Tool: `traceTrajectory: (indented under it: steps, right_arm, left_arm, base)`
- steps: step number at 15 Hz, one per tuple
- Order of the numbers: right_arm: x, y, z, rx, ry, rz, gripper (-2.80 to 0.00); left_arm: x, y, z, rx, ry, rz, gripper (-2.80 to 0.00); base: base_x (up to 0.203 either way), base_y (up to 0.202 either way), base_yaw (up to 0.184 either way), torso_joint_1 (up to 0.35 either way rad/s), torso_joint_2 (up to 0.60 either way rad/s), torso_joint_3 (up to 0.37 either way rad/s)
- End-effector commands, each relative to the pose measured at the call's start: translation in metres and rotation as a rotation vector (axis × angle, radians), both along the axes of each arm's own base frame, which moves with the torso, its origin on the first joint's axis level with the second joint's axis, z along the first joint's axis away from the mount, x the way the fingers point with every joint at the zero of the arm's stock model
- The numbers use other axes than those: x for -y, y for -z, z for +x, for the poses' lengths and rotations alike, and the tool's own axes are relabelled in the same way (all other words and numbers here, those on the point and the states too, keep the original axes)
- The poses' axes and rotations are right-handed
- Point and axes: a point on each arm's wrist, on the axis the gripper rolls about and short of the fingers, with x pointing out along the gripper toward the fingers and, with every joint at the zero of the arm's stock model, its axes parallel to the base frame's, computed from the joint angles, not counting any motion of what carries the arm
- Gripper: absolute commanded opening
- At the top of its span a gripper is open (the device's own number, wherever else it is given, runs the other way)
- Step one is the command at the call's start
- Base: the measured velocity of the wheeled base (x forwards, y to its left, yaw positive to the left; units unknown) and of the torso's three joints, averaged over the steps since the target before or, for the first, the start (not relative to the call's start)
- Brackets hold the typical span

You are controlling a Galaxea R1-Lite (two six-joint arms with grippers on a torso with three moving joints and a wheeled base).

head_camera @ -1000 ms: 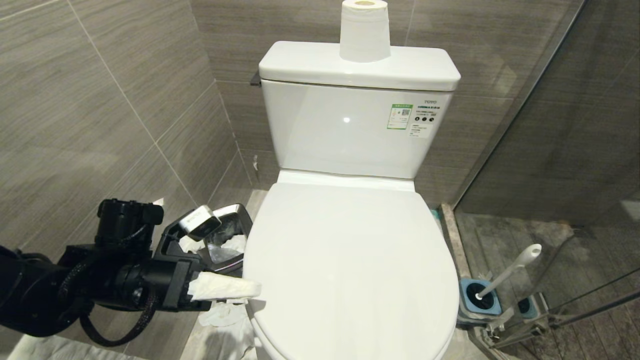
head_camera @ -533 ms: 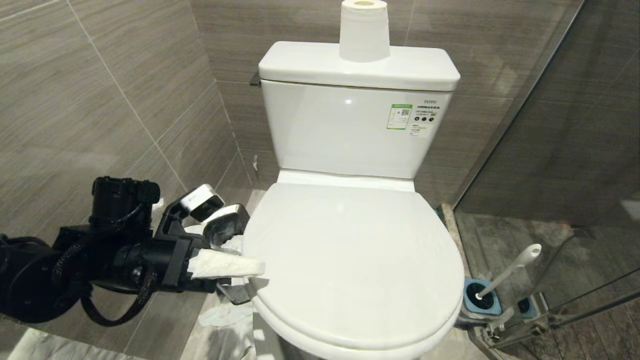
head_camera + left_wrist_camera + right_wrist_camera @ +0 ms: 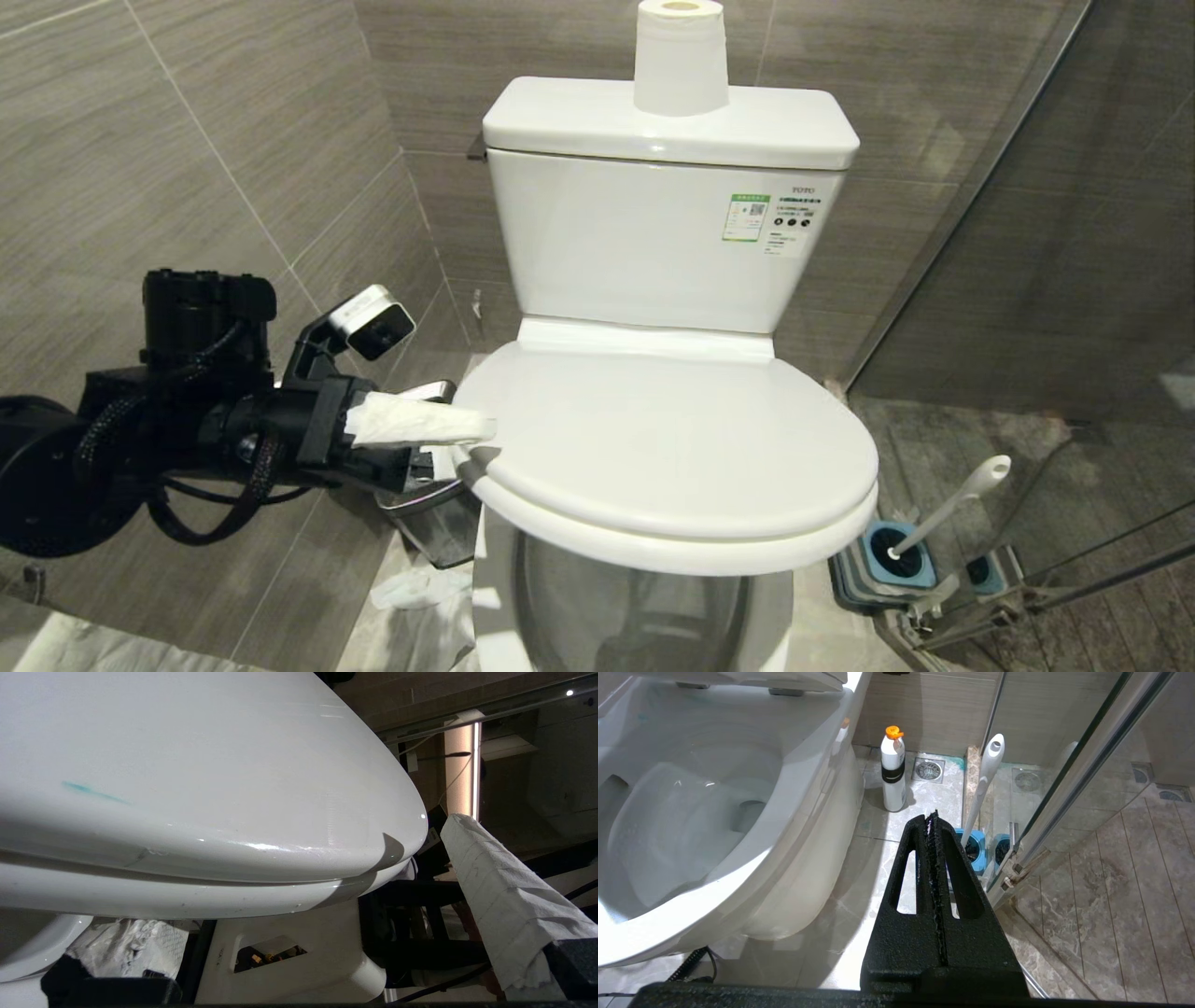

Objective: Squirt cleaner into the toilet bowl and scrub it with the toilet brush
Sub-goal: Use the left hand to lift the toilet lid slightly

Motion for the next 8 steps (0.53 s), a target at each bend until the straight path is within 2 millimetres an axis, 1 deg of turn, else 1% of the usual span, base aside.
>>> traceTrajectory:
  steps: [1,5,8]
  right_arm:
    - [0.0,0.0,0.0,-0.002,-0.001,0.0,-2.8]
    - [0.0,0.0,0.0,-0.002,0.0,0.0,-2.8]
    - [0.0,0.0,0.0,-0.002,0.0,0.0,-2.8]
  left_arm:
    - [0.0,-0.013,0.002,0.027,0.003,-0.014,0.0]
    - [0.001,-0.04,0.008,0.043,-0.005,-0.034,0.0]
    - [0.003,-0.056,0.014,0.055,-0.03,-0.044,0.0]
  base:
    - [0.0,0.0,0.0,0.0,0.0,0.0]
    - [0.0,0.0,0.0,0.0,0.0,0.0]
    - [0.0,0.0,0.0,0.0,0.0,0.0]
